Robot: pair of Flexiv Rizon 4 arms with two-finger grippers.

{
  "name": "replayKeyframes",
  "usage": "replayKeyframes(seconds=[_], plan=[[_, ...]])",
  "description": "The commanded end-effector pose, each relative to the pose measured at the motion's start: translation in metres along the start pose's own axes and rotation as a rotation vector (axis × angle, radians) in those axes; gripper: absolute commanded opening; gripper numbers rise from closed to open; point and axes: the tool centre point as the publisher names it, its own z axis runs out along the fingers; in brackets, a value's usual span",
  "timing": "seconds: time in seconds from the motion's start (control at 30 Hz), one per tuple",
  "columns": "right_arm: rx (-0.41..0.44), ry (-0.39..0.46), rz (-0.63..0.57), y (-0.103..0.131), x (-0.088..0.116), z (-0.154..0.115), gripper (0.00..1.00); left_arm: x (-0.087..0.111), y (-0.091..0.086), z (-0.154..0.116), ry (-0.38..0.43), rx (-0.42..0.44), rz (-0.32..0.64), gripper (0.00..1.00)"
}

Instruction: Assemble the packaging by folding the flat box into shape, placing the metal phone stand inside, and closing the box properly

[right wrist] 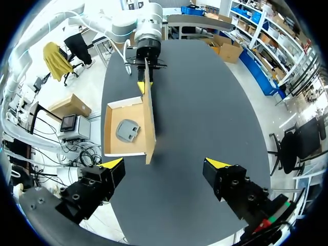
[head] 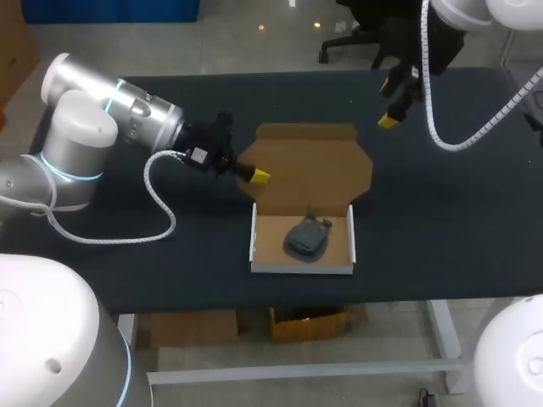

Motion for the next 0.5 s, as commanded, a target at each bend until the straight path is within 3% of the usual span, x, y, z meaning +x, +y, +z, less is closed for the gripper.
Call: replayKeyframes(seconds=[0.03,0.5], plan=[[0.005,0.012,-0.002,0.0034,-0.0016,-0.0009,1.0,0.0113,-0.0005,-0.001,-0.062,-0.001,0.031,0.0],[0.004,0.02,-0.005,0.0049,-0.0001,-0.0002,1.0,0.0076,0.0015,0.0082,-0.189,0.026,0.061,0.0]])
